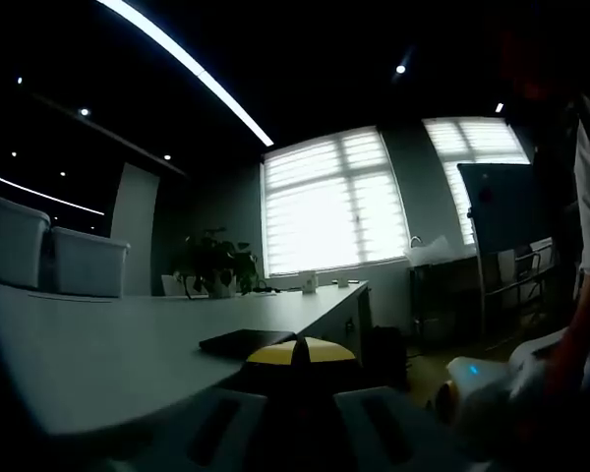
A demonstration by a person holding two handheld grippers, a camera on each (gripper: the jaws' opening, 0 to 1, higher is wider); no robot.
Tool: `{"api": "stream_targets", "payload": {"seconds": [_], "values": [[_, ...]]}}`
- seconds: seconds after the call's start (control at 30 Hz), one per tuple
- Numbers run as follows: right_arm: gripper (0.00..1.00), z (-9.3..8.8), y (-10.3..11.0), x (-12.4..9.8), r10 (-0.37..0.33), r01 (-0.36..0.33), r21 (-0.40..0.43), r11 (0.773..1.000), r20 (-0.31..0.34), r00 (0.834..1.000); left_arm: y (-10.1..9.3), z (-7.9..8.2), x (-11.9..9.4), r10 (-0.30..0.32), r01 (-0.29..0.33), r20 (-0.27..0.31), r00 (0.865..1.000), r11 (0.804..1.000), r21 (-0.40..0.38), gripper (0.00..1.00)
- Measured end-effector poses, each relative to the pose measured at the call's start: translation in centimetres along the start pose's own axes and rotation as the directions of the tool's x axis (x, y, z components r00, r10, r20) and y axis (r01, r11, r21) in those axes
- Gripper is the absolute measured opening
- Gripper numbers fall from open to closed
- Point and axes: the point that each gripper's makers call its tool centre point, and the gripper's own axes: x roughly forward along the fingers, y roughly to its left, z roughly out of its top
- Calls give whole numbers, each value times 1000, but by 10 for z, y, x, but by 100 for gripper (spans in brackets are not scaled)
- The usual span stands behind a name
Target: Clamp the fixed fixture on the desktop, loosen the retaining clip, secure it to the edge of the desk, and tighten the retaining clip.
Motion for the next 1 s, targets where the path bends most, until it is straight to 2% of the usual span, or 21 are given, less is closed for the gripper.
{"api": "stream_targets", "payload": {"seconds": [0.07,0.17,0.27,0.3,0.33,0.47,0.53,0.6,0.67,0.73,0.83,0.9,1.0], "values": [[36,1,0,2,-6,6,-2,1000,4,1000,0,0,0,-1,1,1,1000,1000,-4,1],[27,1,-5,-1,-23,23,-20,1000,1,1000,0,0,0,-1,1,2,1000,1000,-7,1],[27,-2,-9,-9,-24,24,-23,999,0,1000,0,0,0,-2,2,4,1000,1000,-10,1],[26,1,-4,-8,-17,18,-28,999,4,1000,0,0,0,-2,2,4,1000,1000,-10,1],[26,3,-2,-10,-1,1,-43,999,18,1000,0,0,0,-3,3,5,1000,1000,-10,1],[26,-2,1,-5,124,-123,-7,992,30,992,1,0,-1,-3,3,7,1000,1000,-17,1],[26,0,10,3,204,-204,-14,979,23,979,1,0,-1,-2,2,7,1000,1000,-21,1],[26,0,12,4,296,-296,-3,955,17,955,2,0,-2,-1,1,5,1000,1000,-20,1],[26,0,14,4,397,-398,18,917,14,918,3,0,-2,-4,4,7,1000,1000,-24,1],[26,0,15,4,461,-461,9,887,16,887,3,0,-2,-5,6,5,1000,1000,-25,1],[26,0,19,4,531,-532,18,847,29,847,3,0,-2,-3,4,6,1000,1000,-23,1],[27,0,20,6,556,-556,-9,831,24,831,3,0,-2,-1,2,9,1000,1000,-27,1],[27,0,20,6,574,-574,-8,819,14,818,2,0,-2,3,-3,11,1000,1000,-25,1]]}}
